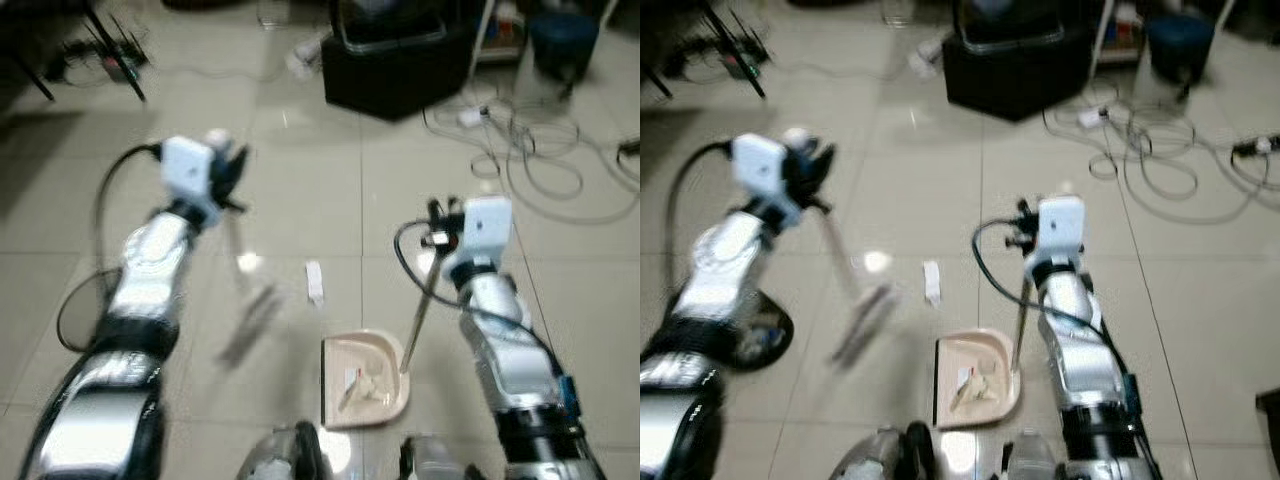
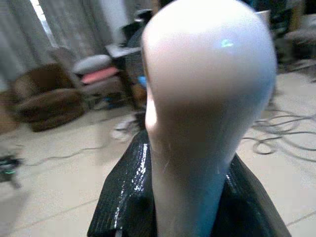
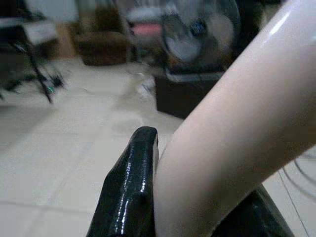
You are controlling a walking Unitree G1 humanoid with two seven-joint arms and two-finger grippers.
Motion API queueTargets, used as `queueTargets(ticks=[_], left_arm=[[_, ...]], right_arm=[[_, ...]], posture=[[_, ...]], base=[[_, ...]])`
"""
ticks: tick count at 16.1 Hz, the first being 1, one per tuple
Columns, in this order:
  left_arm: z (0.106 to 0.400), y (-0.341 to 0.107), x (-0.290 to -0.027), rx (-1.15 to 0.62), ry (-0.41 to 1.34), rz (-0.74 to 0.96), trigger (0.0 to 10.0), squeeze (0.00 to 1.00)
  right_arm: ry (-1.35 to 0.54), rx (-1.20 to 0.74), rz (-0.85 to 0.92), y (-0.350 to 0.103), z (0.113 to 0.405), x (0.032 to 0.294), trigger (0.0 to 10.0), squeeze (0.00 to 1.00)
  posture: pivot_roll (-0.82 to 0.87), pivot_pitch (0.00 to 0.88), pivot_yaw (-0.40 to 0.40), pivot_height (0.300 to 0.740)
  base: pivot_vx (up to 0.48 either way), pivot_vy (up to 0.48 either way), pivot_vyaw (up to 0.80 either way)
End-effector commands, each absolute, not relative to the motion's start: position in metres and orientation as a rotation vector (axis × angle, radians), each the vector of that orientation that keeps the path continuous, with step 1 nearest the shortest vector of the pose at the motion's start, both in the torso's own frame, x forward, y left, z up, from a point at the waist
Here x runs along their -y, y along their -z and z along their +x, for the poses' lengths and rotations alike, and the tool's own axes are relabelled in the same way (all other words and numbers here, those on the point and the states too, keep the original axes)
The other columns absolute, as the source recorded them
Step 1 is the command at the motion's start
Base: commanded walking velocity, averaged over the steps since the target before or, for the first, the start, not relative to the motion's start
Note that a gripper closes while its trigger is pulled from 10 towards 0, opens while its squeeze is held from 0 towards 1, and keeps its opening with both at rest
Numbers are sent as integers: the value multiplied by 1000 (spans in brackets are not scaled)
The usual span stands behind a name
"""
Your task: Sweep floor
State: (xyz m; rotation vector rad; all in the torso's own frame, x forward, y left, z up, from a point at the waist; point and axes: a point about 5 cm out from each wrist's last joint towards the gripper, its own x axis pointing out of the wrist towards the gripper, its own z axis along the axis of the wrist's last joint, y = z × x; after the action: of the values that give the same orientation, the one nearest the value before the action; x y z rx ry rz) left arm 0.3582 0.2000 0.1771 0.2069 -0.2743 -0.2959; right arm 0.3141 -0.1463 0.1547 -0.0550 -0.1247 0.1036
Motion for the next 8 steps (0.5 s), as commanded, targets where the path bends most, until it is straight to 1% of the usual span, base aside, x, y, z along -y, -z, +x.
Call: queueTargets(ticks=[1,2,4,5,6,7,8], left_arm=[[352,-176,-213,265,249,216,10000,0],[343,-169,-220,249,208,228,10000,0],[324,-153,-228,220,123,232,10000,0],[313,-146,-226,199,97,244,10000,0],[298,-138,-218,181,88,259,10000,0],[295,-137,-217,177,88,259,10000,0],[287,-135,-210,172,102,263,10000,0]], right_arm=[[-136,201,-28,-181,316,140,10000,0],[-133,251,-20,-198,318,141,10000,0],[-114,329,52,-230,323,143,10000,0],[-109,359,105,-245,323,143,10000,0],[-127,388,146,-264,322,140,10000,0],[-130,392,151,-267,321,140,10000,0],[-138,395,163,-273,321,138,10000,0]], posture=[[-62,54,114,740],[-62,51,115,740],[-55,47,109,740],[-50,46,106,740],[-44,44,108,740],[-44,44,108,740],[-41,42,109,740]], base=[[0,0,0],[0,0,0],[0,0,800],[0,0,800],[0,0,800],[0,0,800],[0,0,800]])
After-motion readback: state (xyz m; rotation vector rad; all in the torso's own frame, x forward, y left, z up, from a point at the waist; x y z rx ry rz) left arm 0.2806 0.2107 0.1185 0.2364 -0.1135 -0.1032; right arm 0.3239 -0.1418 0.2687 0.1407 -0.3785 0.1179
